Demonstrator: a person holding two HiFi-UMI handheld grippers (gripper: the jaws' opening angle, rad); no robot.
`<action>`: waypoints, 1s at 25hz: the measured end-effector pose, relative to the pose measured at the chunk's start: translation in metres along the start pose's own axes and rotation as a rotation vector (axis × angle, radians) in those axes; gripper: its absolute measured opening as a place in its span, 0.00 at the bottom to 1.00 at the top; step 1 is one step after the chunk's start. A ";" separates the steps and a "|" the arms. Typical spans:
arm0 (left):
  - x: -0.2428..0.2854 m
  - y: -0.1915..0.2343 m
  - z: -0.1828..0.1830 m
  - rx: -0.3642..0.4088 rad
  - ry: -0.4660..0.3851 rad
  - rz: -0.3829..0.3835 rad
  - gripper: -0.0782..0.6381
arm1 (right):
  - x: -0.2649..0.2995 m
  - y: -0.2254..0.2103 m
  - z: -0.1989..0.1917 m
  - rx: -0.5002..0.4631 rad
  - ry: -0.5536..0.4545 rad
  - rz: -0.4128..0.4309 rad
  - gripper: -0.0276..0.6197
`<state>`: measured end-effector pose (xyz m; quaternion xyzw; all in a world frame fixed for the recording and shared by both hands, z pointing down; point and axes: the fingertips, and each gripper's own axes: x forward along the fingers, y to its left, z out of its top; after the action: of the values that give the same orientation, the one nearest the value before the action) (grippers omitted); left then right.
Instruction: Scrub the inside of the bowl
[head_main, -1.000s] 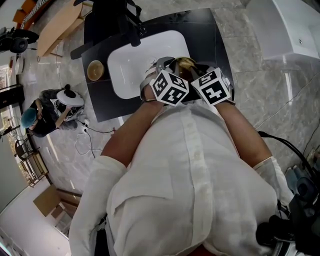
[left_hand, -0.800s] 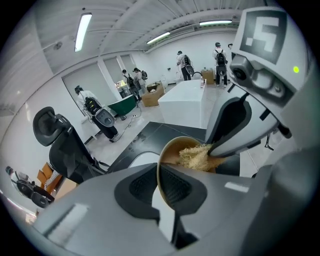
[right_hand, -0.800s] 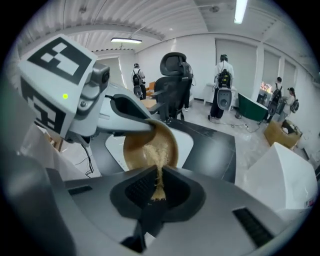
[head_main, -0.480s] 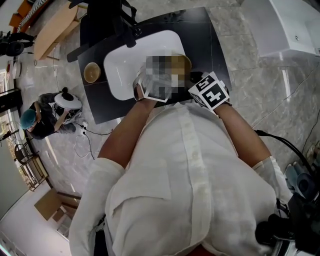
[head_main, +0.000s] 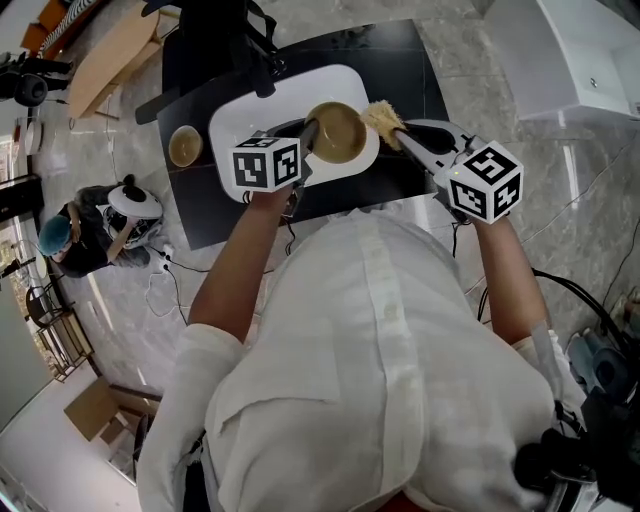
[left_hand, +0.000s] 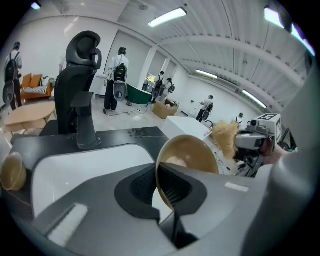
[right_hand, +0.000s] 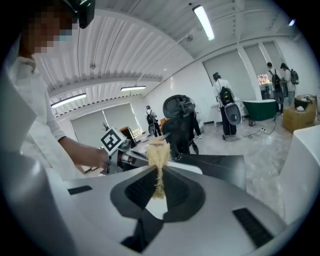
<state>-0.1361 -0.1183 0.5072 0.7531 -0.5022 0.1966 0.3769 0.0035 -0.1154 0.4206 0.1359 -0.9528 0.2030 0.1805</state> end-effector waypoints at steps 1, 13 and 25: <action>-0.001 -0.003 -0.001 -0.012 -0.007 -0.030 0.12 | -0.002 -0.005 0.001 -0.005 -0.005 -0.002 0.08; -0.022 -0.092 0.004 -0.185 -0.035 -0.704 0.12 | 0.013 0.000 0.007 -0.042 -0.013 0.147 0.08; -0.020 -0.078 0.004 -0.284 -0.036 -0.750 0.13 | -0.003 0.035 0.037 -0.180 -0.083 0.247 0.08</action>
<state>-0.0743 -0.0925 0.4619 0.8279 -0.2210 -0.0391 0.5140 -0.0162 -0.1001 0.3758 0.0094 -0.9832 0.1317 0.1260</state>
